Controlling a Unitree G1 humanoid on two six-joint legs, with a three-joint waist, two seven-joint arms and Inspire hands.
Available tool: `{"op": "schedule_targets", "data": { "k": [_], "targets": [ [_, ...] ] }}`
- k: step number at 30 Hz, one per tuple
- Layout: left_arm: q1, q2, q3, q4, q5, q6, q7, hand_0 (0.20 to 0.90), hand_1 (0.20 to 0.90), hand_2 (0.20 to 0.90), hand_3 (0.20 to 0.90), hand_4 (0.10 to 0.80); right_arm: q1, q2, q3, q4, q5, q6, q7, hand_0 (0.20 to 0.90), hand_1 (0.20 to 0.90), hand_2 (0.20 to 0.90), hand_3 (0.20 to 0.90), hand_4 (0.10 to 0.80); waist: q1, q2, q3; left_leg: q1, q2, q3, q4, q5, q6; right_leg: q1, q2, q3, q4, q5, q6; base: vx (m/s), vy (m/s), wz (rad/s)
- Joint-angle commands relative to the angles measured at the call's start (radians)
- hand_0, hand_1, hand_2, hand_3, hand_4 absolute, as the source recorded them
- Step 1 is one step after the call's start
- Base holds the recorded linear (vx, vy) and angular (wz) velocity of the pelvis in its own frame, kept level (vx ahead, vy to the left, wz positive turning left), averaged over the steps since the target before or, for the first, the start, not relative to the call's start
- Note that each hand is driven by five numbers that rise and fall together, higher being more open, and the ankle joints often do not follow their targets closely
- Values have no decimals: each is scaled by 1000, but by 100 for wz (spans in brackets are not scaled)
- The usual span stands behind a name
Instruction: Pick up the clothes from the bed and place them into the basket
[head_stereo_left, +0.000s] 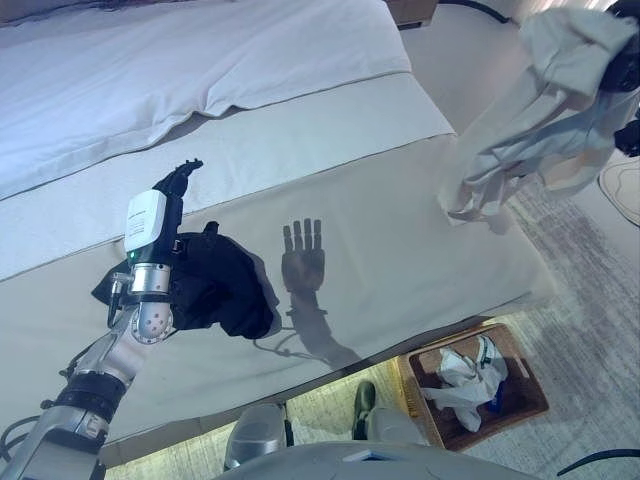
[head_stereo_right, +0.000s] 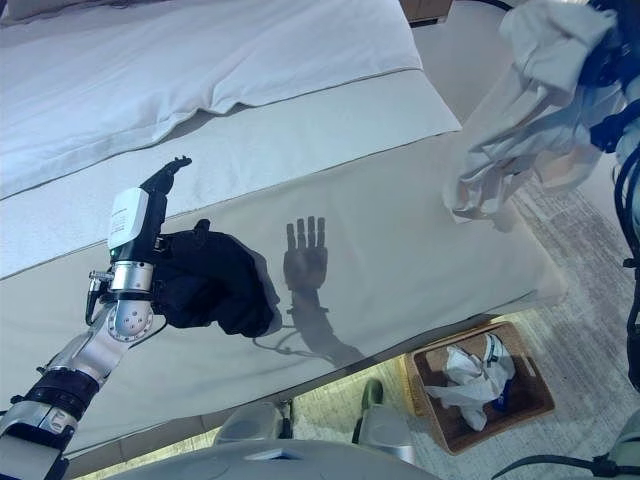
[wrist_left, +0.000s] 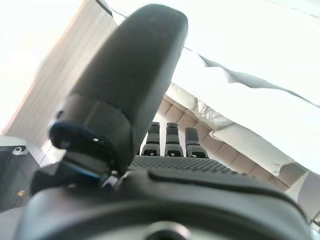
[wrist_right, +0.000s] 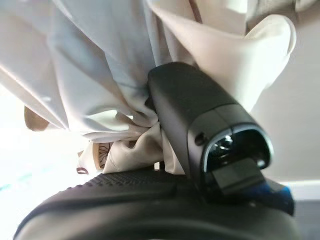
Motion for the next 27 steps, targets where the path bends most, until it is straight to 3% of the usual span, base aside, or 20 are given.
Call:
{"op": "schedule_targets", "data": {
  "k": [1,8,15,21,27],
  "targets": [
    [33,18,7,3,1,-88,56,900,900,900,900,800,5,-152,-67,-48,58,-26,-102,300,300,300,200,100,-21,-9,-223,45,61,15,38,-123,-68,-1,12,10,92,-68,7,-22,-6,-37],
    [18,8,6,22,15,-99,51,900,900,900,900,800,118,-172,-161,-86,55,5,-75,300,300,300,200,100,-60,-11,-228,56,66,38,30,-127,-66,-12,20,50,84,-60,13,-13,-2,-27],
    [14,-2,18,36,31,-101,48,900,900,900,900,800,307,-124,-287,-104,31,17,-63,300,300,300,200,100,-88,-10,-220,59,69,52,33,-133,-65,-19,25,82,67,-47,16,-17,-12,-12],
    [21,-13,43,39,44,-101,38,900,900,900,900,800,470,-37,-376,-135,1,0,-39,300,300,300,200,100,-111,-2,-216,65,72,65,36,-138,-64,-25,28,104,62,-41,19,-7,-17,-13],
    [0,-29,41,54,55,-96,39,900,900,900,900,800,571,68,-385,-155,-33,-26,-3,300,300,300,200,100,-131,9,-209,72,72,74,32,-141,-59,-32,33,118,68,-43,20,-17,-2,-5]
  ]
}}
